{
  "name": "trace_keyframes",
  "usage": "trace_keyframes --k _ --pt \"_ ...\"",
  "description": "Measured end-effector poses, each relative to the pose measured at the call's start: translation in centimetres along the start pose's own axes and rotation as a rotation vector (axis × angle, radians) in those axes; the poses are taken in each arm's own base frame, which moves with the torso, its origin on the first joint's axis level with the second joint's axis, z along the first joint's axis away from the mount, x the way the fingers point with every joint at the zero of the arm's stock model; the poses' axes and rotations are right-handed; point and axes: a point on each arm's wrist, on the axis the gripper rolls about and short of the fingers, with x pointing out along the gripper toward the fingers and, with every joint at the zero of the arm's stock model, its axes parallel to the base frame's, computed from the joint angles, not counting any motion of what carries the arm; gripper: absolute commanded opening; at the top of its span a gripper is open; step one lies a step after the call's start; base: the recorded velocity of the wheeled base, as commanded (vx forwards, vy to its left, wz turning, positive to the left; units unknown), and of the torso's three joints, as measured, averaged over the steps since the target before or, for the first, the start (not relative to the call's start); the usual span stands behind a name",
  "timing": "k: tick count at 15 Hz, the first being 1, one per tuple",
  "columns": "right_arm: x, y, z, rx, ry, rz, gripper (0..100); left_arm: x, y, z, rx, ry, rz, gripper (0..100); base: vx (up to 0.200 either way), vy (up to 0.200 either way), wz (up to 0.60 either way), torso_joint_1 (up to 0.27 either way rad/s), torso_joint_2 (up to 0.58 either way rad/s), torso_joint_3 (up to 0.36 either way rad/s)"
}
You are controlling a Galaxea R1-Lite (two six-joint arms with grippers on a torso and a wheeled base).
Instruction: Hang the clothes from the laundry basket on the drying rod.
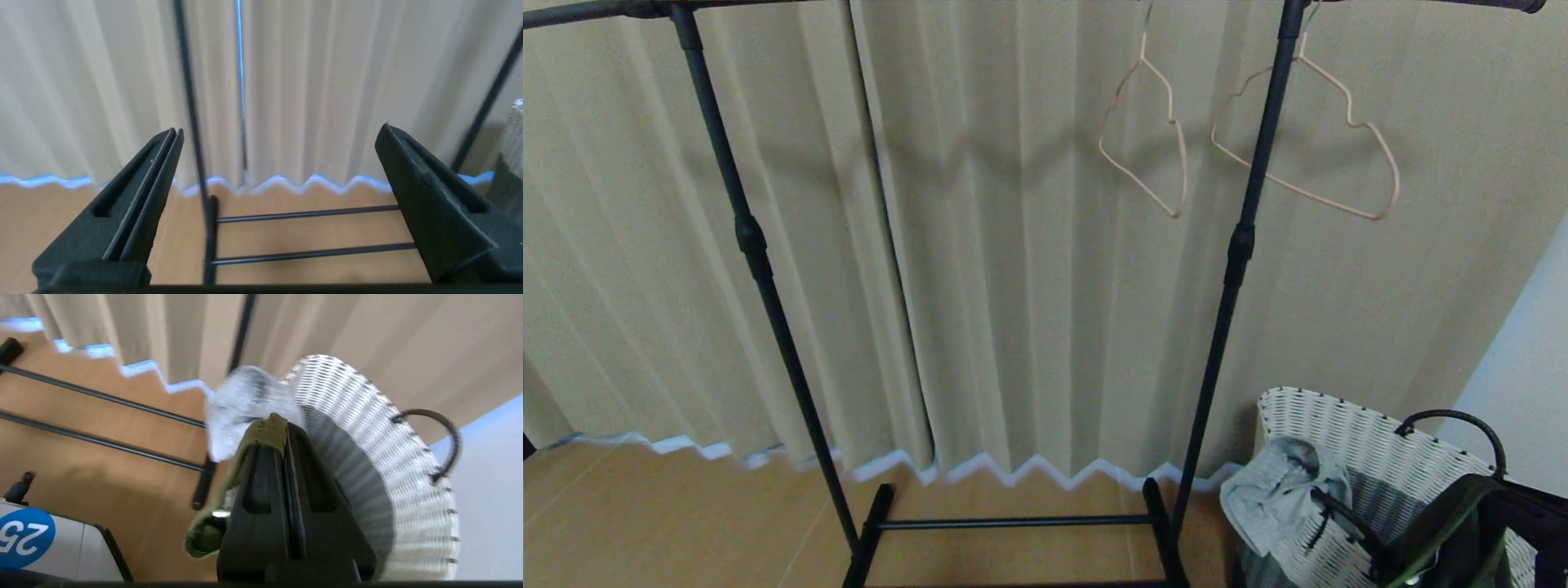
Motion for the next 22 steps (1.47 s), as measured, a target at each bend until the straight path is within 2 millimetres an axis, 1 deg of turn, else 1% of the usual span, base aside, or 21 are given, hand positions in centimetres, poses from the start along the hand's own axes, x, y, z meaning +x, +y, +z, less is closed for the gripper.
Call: trace_keyframes --k 1,9,12,15,18,19,22 --pt "0.0 0.0 0.0 0.0 0.0 0.0 0 0.0 0.0 0.0 0.0 0.001 0.0 100 0.0 0.2 0.0 -0.002 0.0 0.007" --pt "0.0 0.0 0.3 -0.001 -0.008 0.003 0 0.0 0.0 0.0 0.007 0.002 -0.004 100 0.0 0.0 0.0 0.0 0.0 0.0" --pt "0.0 0.1 0.6 -0.008 -0.021 0.047 0 0.0 0.0 0.0 0.038 0.003 -0.02 100 0.0 0.0 0.0 0.0 0.0 0.0" --pt "-0.2 0.2 1.8 -0.012 -0.061 0.086 0 0.0 -0.2 0.0 0.067 0.0 -0.091 100 0.0 0.0 0.0 0.0 0.0 0.0" --pt "-0.6 0.4 3.8 -0.035 -0.078 0.141 0 -0.1 -0.3 0.2 0.086 -0.01 -0.138 100 0.0 0.0 0.0 0.0 0.0 0.0" --pt "-0.9 0.6 4.6 -0.047 -0.086 0.171 0 -0.3 -0.4 0.9 0.089 -0.035 -0.165 100 0.0 0.0 0.0 0.0 0.0 0.0" --pt "-1.8 1.0 7.2 -0.066 -0.156 0.254 0 -0.9 -0.4 4.8 0.101 -0.123 -0.201 100 0.0 0.0 0.0 0.0 0.0 0.0"
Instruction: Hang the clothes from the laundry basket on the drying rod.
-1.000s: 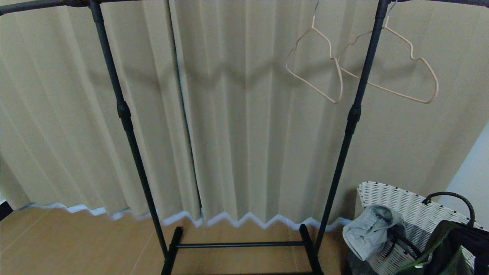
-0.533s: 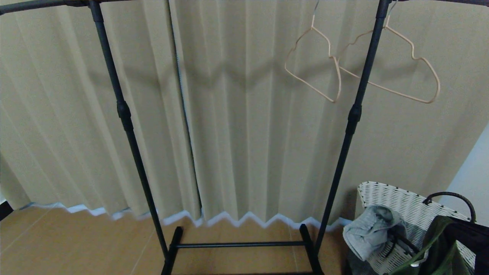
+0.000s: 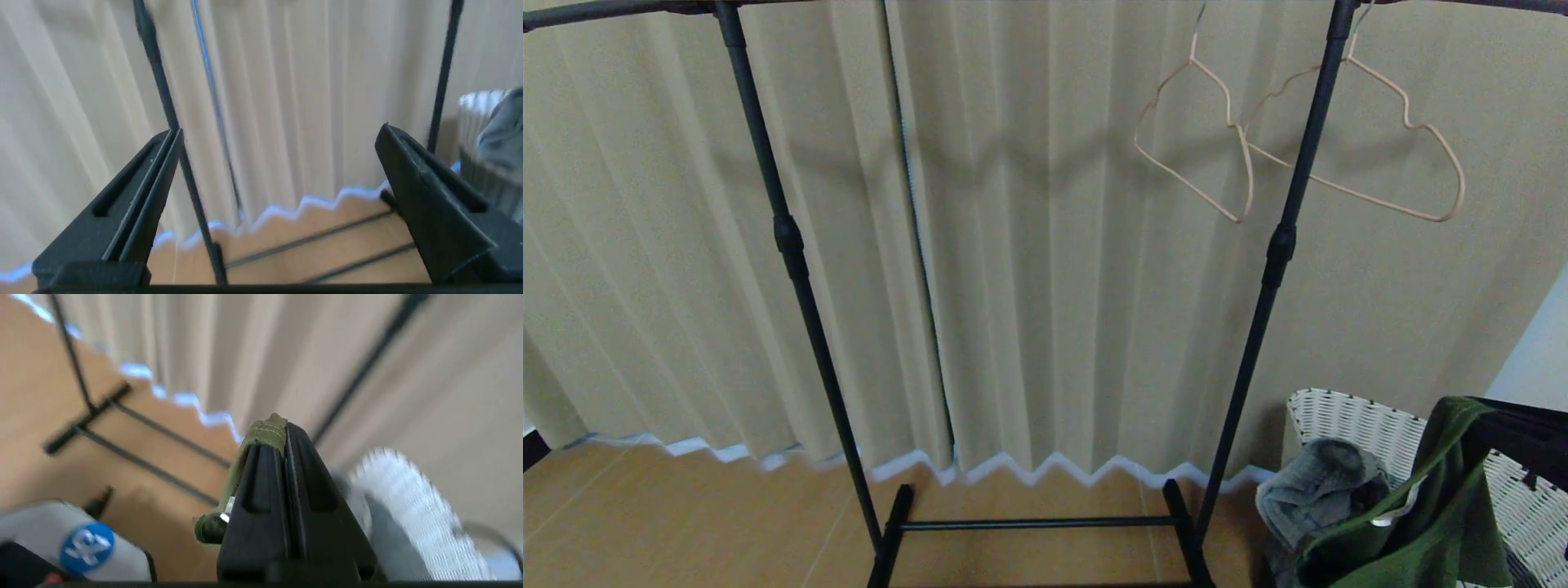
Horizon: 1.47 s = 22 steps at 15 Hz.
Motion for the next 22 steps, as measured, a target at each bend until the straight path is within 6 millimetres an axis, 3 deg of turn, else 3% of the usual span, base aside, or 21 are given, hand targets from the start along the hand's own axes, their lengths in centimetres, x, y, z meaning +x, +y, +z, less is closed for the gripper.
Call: trace_keyframes --k 5,11,17,22 --pt "-0.1 0.1 1.4 -0.003 -0.055 0.083 0 2.4 1.2 5.3 -0.001 0.007 -0.079 100 0.0 0.0 0.0 0.0 0.0 0.0" --pt "0.3 0.0 3.0 0.001 -0.089 0.111 0 9.6 2.5 9.1 -0.034 0.115 -0.2 100 0.0 0.0 0.0 0.0 0.0 0.0" --pt "0.8 -0.2 4.9 0.03 -0.122 0.109 0 18.3 -0.3 9.0 -0.064 0.231 -0.441 100 0.0 0.0 0.0 0.0 0.0 0.0" --pt "1.1 0.0 6.4 0.09 -0.151 0.156 0 22.5 -5.9 6.9 -0.108 0.311 -0.566 100 0.0 0.0 0.0 0.0 0.0 0.0"
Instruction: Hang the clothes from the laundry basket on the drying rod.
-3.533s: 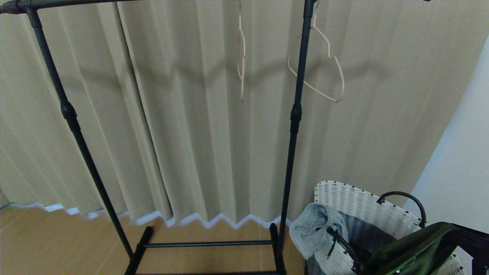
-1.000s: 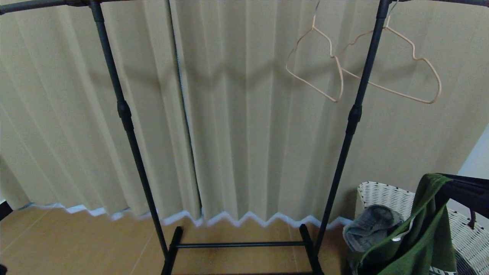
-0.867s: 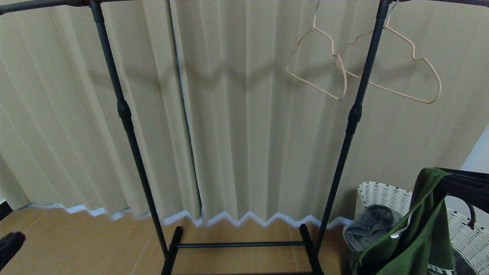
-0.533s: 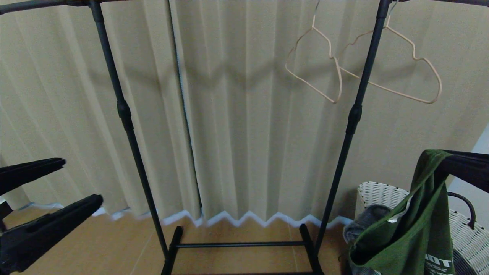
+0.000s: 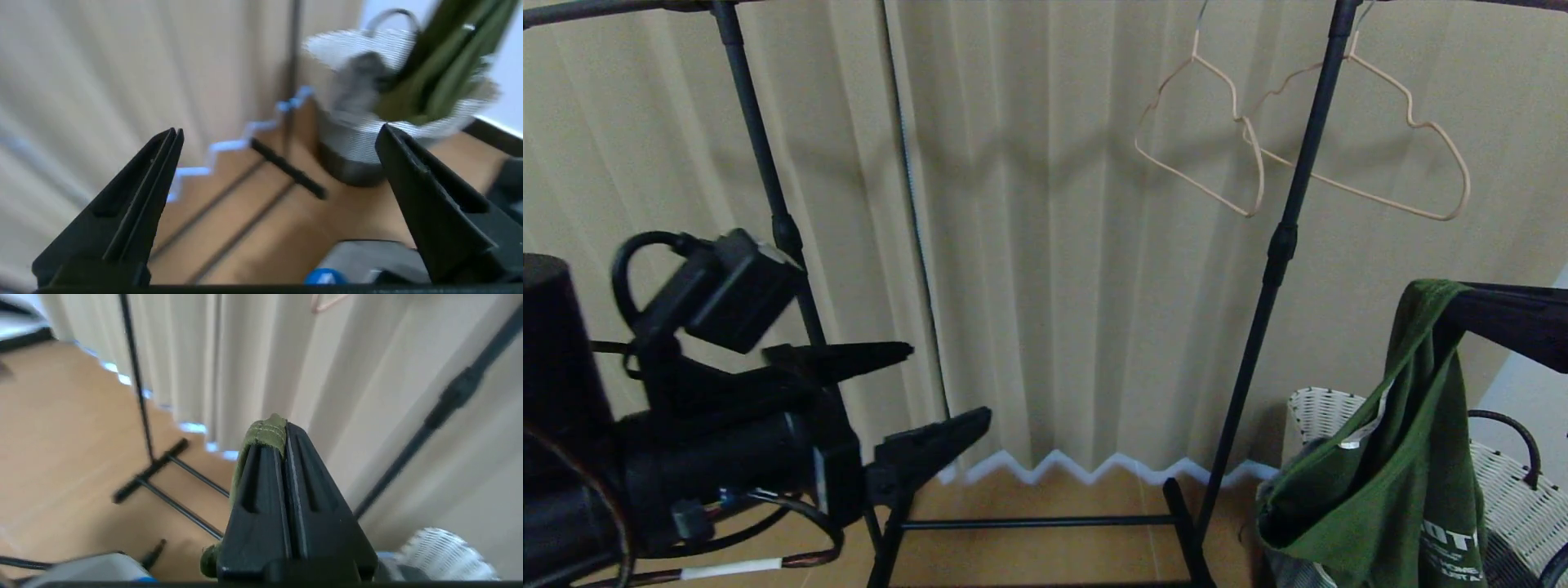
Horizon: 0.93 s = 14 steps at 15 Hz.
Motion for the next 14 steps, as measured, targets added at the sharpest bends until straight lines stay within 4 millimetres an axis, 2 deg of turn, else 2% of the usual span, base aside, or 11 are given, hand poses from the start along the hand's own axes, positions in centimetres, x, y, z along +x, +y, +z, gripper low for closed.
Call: trace_keyframes --k 3,8,11,14 --pt "0.2 0.1 0.4 0.016 -0.009 0.024 0 3.8 -3.4 -0.6 -0.038 0.022 -0.112 100 0.0 0.0 0.0 0.0 0.0 0.0" --pt "0.2 0.6 0.6 0.016 -0.016 0.066 0 8.9 -9.1 -1.7 -0.147 0.057 -0.247 100 0.0 0.0 0.0 0.0 0.0 0.0" --pt "0.2 0.9 0.8 0.013 -0.022 0.092 0 11.6 -10.9 -2.7 -0.153 0.063 -0.241 100 0.0 0.0 0.0 0.0 0.0 0.0" --pt "0.1 1.3 0.9 0.018 -0.027 0.115 0 14.0 -11.8 -3.9 -0.147 0.094 -0.224 100 0.0 0.0 0.0 0.0 0.0 0.0"
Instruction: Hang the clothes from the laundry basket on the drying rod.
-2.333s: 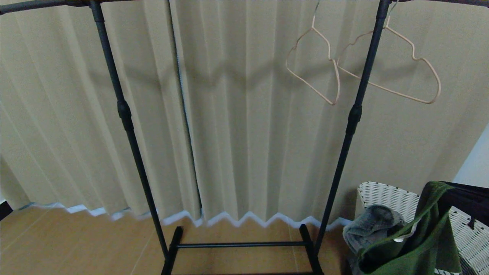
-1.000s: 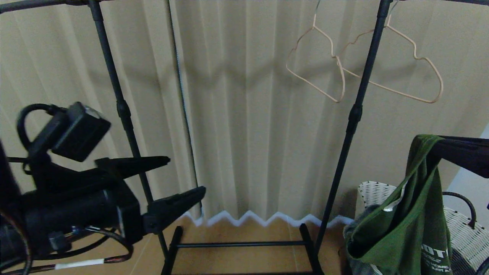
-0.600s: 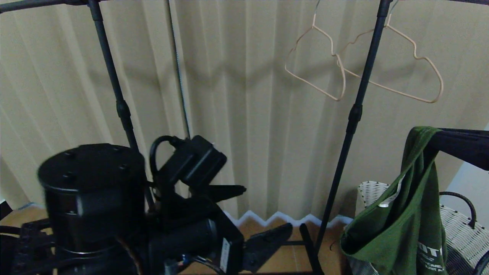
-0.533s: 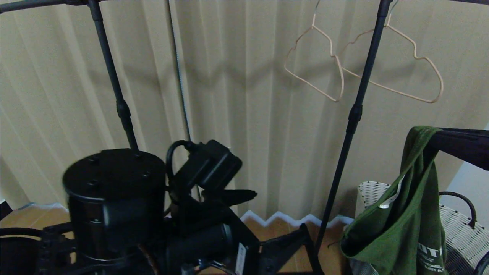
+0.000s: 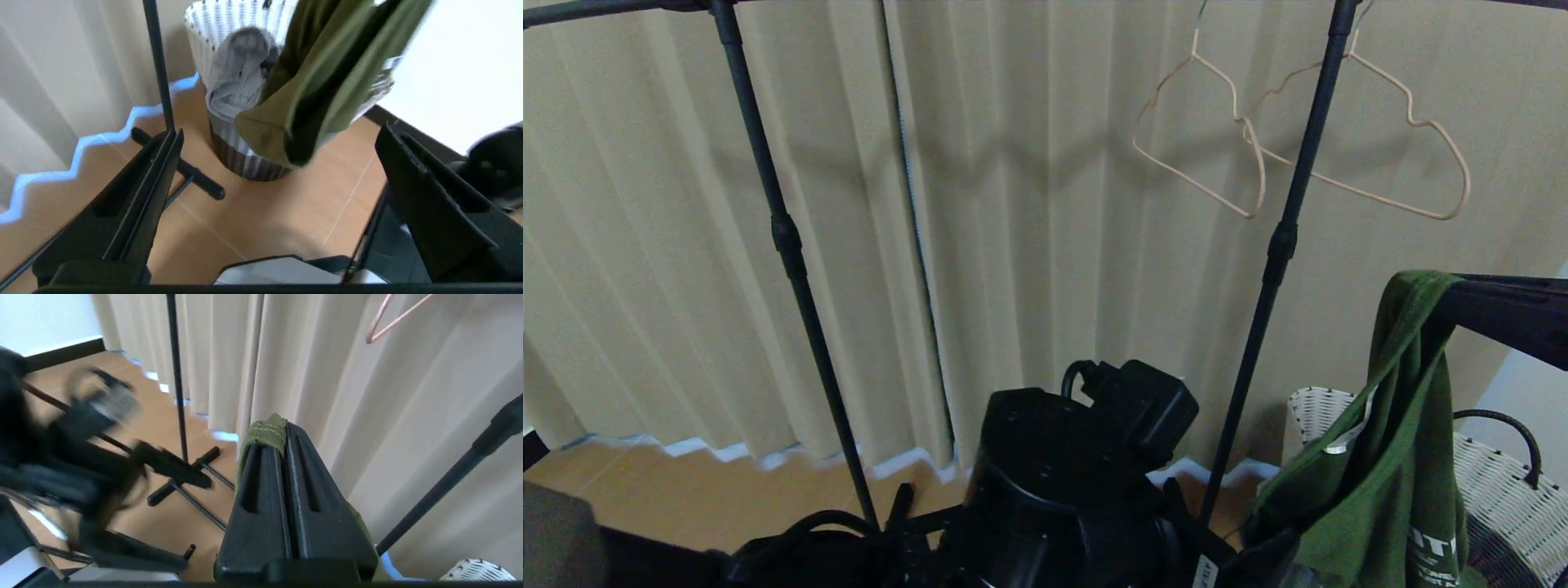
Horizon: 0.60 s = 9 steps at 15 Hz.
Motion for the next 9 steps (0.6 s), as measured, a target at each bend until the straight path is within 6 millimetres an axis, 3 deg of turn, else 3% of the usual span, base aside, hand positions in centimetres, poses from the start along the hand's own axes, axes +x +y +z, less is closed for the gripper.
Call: trace_keyframes --k 6,9 --pt "-0.3 0.2 0.0 0.011 -0.005 0.013 0 4.7 1.2 -1.3 -0.013 0.022 0.076 100 0.0 0.0 0.0 0.0 0.0 0.0" --pt "-0.7 0.5 0.0 0.007 -0.013 0.03 0 5.8 2.2 -2.2 -0.012 0.048 0.101 100 0.0 0.0 0.0 0.0 0.0 0.0"
